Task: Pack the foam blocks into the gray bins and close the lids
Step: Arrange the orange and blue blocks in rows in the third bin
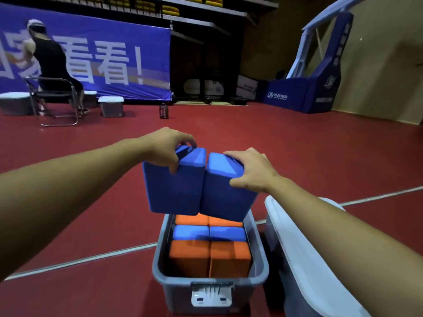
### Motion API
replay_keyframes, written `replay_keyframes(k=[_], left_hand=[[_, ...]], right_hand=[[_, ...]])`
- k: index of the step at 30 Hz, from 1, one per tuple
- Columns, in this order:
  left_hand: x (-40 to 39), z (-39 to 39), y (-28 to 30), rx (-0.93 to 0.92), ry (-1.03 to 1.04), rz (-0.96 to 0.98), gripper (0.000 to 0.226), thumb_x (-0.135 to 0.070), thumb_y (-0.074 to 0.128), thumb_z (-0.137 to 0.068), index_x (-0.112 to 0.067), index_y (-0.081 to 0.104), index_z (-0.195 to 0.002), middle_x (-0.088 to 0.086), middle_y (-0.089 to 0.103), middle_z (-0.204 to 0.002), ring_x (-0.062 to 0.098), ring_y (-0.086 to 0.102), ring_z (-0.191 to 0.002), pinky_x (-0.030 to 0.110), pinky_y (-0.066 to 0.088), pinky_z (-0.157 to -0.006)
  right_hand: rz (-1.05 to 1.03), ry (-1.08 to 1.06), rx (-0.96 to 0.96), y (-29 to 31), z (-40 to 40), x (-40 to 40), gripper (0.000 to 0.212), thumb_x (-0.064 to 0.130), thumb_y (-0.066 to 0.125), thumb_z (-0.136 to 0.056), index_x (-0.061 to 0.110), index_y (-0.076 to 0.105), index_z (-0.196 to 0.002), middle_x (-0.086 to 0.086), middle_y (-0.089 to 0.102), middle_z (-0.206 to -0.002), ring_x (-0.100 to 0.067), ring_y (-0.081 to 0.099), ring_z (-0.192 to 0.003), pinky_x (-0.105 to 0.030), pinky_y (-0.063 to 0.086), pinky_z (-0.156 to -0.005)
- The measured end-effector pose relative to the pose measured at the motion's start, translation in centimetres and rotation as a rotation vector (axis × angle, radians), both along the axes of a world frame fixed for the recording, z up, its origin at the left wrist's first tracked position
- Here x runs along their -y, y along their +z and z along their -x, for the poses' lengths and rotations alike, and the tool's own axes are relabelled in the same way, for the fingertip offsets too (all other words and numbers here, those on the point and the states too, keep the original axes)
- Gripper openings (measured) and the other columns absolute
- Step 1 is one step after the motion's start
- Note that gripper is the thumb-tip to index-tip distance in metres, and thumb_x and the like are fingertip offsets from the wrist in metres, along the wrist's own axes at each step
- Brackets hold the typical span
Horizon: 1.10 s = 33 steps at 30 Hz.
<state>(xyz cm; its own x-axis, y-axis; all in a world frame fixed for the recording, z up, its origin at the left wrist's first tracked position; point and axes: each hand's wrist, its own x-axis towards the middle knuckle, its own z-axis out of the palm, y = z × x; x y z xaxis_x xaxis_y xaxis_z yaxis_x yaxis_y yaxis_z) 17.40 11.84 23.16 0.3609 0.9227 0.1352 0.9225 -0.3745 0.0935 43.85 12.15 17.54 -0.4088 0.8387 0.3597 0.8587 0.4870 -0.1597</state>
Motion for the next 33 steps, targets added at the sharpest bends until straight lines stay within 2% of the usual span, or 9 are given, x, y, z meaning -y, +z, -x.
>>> replay_keyframes(k=[3,8,11,15,18,24,29,33], left_hand=[[-3.5,-0.5,-1.3,0.022,-0.004,-0.061,0.084,-0.017,0.085,-0.051,-0.032,0.056,-0.129,0.002,0.062,-0.12,0.026,0.055,-0.103,0.036,0.047,-0.084],[-9.6,-1.0,-5.3,0.071,-0.025,-0.128,0.084,-0.01,0.084,-0.053,-0.021,0.057,-0.132,0.01,0.061,-0.121,0.032,0.055,-0.109,0.031,0.038,-0.082],[-13.5,-1.4,-8.4,0.07,-0.045,-0.109,0.083,-0.009,0.082,-0.054,-0.021,0.056,-0.132,0.009,0.06,-0.121,0.031,0.055,-0.109,0.033,0.041,-0.086],[-18.7,-2.2,-13.0,0.063,-0.083,-0.057,0.082,-0.015,0.078,-0.053,-0.026,0.053,-0.13,0.004,0.059,-0.119,0.029,0.055,-0.107,0.044,0.048,-0.089],[-21.9,-2.4,-16.3,0.063,-0.1,-0.047,0.081,-0.022,0.072,-0.05,-0.025,0.054,-0.129,0.005,0.06,-0.117,0.029,0.056,-0.105,0.042,0.048,-0.089],[-25.7,-2.3,-22.2,0.058,-0.11,0.039,0.08,-0.011,0.082,-0.056,-0.02,0.055,-0.131,0.009,0.062,-0.121,0.031,0.057,-0.106,0.037,0.045,-0.089],[-26.8,-2.0,-26.8,0.09,-0.1,0.112,0.08,-0.015,0.081,-0.057,-0.016,0.055,-0.133,0.011,0.062,-0.124,0.033,0.057,-0.108,0.035,0.043,-0.087],[-27.2,-1.7,-29.6,0.099,-0.067,0.155,0.082,-0.01,0.083,-0.062,-0.018,0.051,-0.137,0.012,0.059,-0.128,0.033,0.055,-0.112,0.037,0.043,-0.089]], right_hand=[[0.004,-0.003,0.048,-0.8,-0.9,-4.4,0.089,0.048,0.062,-0.06,0.034,0.04,-0.145,0.011,0.054,-0.135,-0.023,0.044,-0.112,-0.039,0.035,-0.094],[-0.022,0.014,0.104,-4.1,-2.5,-11.7,0.087,0.04,0.069,-0.068,0.026,0.038,-0.148,0.008,0.049,-0.145,-0.027,0.044,-0.117,-0.038,0.033,-0.096],[-0.005,0.014,0.106,-7.0,-2.9,-15.5,0.087,0.034,0.075,-0.071,0.023,0.037,-0.148,0.007,0.046,-0.148,-0.026,0.043,-0.121,-0.037,0.031,-0.098],[0.046,0.018,0.092,-11.2,-3.6,-20.0,0.085,0.03,0.076,-0.073,0.021,0.037,-0.149,0.006,0.045,-0.148,-0.025,0.041,-0.125,-0.037,0.029,-0.102],[0.061,0.025,0.081,-14.6,-4.1,-22.9,0.084,0.027,0.076,-0.074,0.019,0.038,-0.148,0.004,0.045,-0.149,-0.027,0.041,-0.127,-0.036,0.029,-0.102],[0.127,0.052,0.149,-20.5,-3.4,-26.6,0.083,0.028,0.073,-0.079,0.016,0.033,-0.151,-0.001,0.039,-0.153,-0.028,0.038,-0.132,-0.037,0.028,-0.108],[0.185,0.064,0.179,-25.2,-3.4,-27.7,0.081,0.025,0.069,-0.082,0.016,0.029,-0.152,-0.001,0.035,-0.155,-0.028,0.035,-0.135,-0.037,0.026,-0.109],[0.241,0.067,0.174,-28.2,-3.4,-28.3,0.081,0.025,0.07,-0.081,0.012,0.032,-0.151,-0.006,0.035,-0.155,-0.028,0.033,-0.14,-0.036,0.023,-0.115]])
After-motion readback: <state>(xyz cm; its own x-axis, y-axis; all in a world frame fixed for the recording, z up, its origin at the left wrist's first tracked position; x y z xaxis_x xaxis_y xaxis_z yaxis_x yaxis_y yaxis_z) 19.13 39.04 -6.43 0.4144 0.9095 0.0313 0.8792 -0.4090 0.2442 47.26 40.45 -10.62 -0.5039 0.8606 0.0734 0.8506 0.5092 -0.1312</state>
